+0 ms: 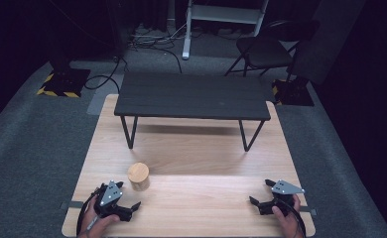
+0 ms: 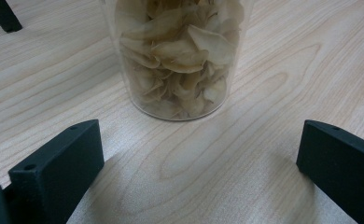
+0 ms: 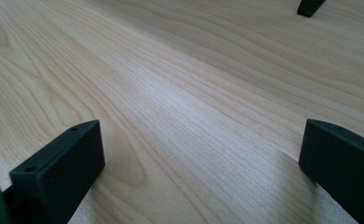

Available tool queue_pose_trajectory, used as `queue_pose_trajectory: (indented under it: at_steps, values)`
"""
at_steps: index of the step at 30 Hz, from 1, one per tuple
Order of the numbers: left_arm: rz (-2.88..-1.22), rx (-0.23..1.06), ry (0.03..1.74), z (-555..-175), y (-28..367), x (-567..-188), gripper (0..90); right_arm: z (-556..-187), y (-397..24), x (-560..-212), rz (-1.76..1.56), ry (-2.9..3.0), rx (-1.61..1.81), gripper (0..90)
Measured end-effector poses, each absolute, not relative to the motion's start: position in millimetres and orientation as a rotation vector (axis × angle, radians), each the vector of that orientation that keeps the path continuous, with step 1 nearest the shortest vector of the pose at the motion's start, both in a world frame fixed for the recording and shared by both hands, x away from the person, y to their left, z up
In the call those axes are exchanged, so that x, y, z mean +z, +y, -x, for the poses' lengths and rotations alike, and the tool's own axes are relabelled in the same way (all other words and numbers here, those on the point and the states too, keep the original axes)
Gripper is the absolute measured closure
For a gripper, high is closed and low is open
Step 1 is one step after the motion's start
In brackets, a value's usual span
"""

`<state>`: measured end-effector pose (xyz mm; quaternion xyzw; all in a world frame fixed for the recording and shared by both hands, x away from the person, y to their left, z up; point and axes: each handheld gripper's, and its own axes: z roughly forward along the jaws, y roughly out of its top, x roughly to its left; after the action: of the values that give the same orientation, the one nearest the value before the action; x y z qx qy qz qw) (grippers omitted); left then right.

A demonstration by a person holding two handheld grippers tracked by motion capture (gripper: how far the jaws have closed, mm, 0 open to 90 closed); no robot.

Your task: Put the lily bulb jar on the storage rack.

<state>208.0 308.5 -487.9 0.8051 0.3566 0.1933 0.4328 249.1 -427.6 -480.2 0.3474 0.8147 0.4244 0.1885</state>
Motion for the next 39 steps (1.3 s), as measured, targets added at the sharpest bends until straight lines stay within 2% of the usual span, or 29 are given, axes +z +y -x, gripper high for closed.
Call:
queue_pose_trajectory:
  at_steps: [20, 31, 34, 39]
  values:
    - [-2.018, 0.484, 0.858, -214.0, 306.0, -478.6, 1.2, -249.2, -427.5, -480.1, -0.977, 2.292, 1.194, 0.0]
    - [-1.987, 0.564, 0.869, -239.6, 288.2, -454.4, 0.7, -248.5, -427.3, -480.3, -0.972, 2.290, 1.192, 0.0]
    - [-2.003, 0.544, 0.835, -247.7, 287.8, -453.6, 4.2, -248.7, -427.3, -480.1, -0.979, 2.290, 1.192, 0.0]
    - [-1.991, 0.547, 0.816, -251.8, 284.1, -455.2, 4.3, -248.7, -427.3, -480.1, -0.979, 2.290, 1.192, 0.0]
